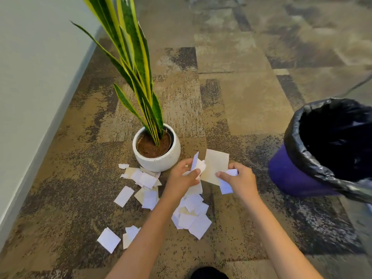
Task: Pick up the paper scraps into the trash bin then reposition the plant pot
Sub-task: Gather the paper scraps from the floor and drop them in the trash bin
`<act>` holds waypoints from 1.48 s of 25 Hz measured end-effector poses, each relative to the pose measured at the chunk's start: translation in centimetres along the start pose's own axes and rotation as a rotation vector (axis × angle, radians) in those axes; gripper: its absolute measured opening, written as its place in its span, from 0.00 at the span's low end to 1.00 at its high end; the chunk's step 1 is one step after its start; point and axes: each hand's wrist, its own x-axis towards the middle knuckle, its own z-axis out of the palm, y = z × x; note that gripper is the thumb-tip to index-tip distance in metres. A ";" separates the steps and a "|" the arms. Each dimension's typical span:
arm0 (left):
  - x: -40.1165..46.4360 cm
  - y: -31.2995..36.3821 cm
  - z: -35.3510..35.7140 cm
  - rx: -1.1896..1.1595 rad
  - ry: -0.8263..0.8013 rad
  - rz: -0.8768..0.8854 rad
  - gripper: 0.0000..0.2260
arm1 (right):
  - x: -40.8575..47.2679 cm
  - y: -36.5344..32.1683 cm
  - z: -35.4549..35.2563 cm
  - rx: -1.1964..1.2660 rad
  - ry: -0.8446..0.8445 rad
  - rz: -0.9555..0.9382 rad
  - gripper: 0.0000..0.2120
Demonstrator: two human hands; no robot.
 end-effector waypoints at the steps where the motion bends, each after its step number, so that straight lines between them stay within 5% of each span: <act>1: 0.0 1.6 1.7 -0.014 -0.037 0.039 0.09 | -0.4 -1.6 -1.6 -0.012 0.043 -0.047 0.10; 6: 0.4 10.0 12.2 0.031 -0.219 0.264 0.05 | -0.7 -7.7 -12.1 -0.157 0.375 -0.244 0.09; 9: 0.9 13.6 19.6 0.238 -0.274 0.399 0.11 | 0.8 -8.3 -18.8 -0.280 0.491 -0.163 0.10; 15: 1.8 15.1 28.1 0.555 -0.563 0.396 0.24 | 3.8 -5.7 -26.2 -0.445 0.370 -0.027 0.15; 20: 3.1 14.3 28.7 0.588 -0.573 0.370 0.26 | 4.7 -3.4 -27.2 -0.472 0.299 -0.009 0.19; 24: 4.0 14.0 27.3 0.448 -0.462 0.315 0.23 | 4.3 -2.7 -26.1 -0.457 0.521 -0.071 0.17; 29: 5.4 11.6 19.8 0.379 -0.296 0.328 0.12 | 2.5 -3.2 -19.8 -0.331 0.740 -0.367 0.13; 33: 6.7 5.6 10.6 0.528 -0.179 0.268 0.11 | 1.8 -1.7 -11.8 -0.345 0.543 -0.604 0.09; 37: 6.6 -2.5 0.7 0.857 -0.143 0.196 0.13 | 1.3 2.4 -3.3 -0.342 0.185 -0.483 0.13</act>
